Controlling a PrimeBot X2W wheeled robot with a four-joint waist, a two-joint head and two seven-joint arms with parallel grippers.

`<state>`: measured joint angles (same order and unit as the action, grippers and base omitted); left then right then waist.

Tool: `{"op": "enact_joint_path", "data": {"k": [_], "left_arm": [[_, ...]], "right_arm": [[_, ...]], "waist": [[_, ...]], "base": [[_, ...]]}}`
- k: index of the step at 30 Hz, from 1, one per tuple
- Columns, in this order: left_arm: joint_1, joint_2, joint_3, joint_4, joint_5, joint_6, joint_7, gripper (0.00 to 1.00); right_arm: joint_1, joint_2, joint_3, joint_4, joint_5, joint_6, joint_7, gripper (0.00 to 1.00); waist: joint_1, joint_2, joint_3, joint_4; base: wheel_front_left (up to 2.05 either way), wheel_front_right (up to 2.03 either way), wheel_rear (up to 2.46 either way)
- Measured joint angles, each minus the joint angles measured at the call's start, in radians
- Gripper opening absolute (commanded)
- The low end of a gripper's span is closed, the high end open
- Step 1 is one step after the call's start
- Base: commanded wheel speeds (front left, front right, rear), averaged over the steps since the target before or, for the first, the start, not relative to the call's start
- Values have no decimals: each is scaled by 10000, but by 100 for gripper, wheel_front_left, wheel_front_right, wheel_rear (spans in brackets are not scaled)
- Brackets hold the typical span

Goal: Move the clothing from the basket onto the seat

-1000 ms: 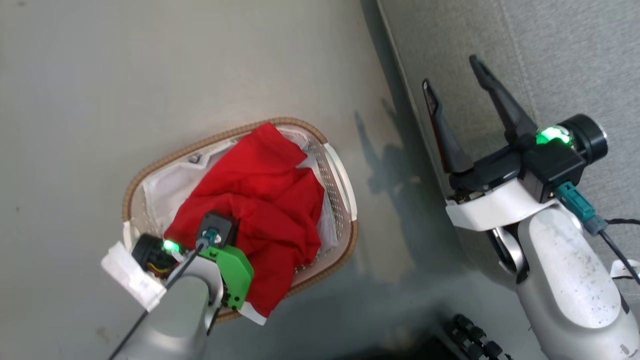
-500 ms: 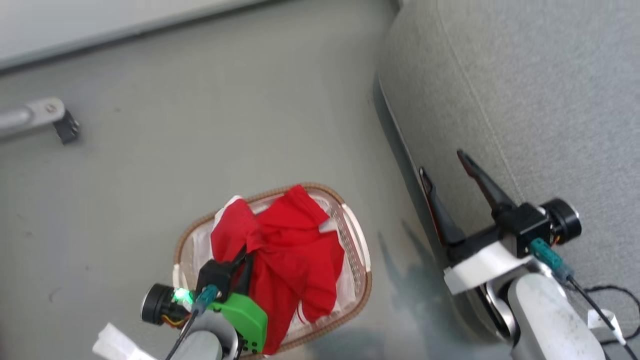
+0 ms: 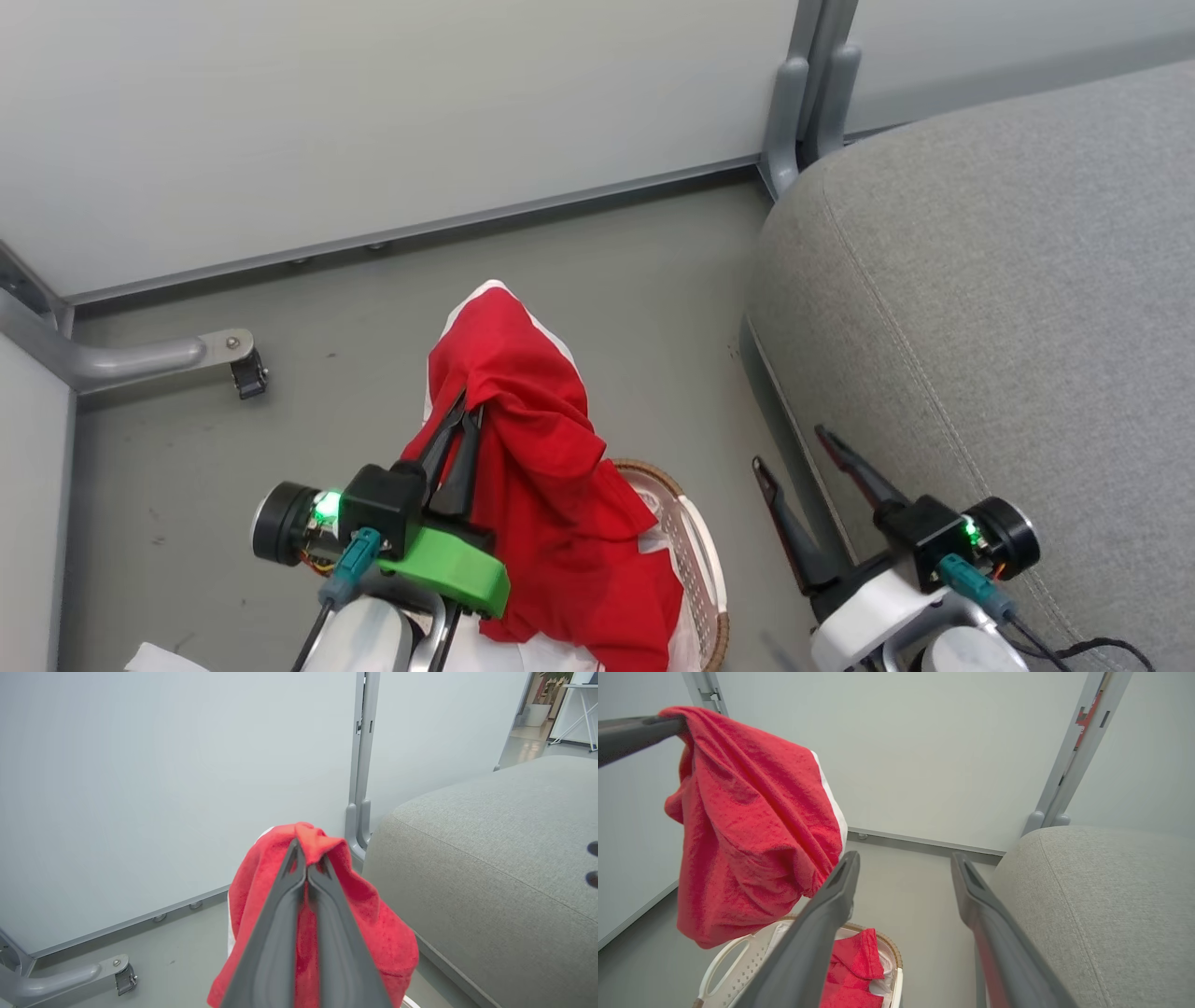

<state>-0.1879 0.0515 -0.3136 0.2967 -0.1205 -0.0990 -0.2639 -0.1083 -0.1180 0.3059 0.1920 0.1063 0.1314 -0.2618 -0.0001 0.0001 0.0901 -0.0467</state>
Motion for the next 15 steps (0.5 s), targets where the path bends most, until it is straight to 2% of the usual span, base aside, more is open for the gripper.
{"op": "enact_joint_path", "data": {"k": [5, 9, 15], "left_arm": [[-256, -10, -280, -819, -44, -79, 0, 0], [-392, -13, -773, -1103, -79, -111, 0, 0], [-506, -15, -1622, -1237, -430, -46, 0, 0]], "right_arm": [[-40, -305, 1768, 318, 483, 0, 0, 100], [-857, -462, 2884, 418, 721, 0, 0, 100], [-2300, -222, 3582, 819, 729, 0, -2, 100]], "waist": [[0, 0, -461, 282], [0, 0, -615, 570], [0, 0, -720, 1080]], "base": [[0, 0, 0], [0, 0, 0], [0, 0, 0]]}}
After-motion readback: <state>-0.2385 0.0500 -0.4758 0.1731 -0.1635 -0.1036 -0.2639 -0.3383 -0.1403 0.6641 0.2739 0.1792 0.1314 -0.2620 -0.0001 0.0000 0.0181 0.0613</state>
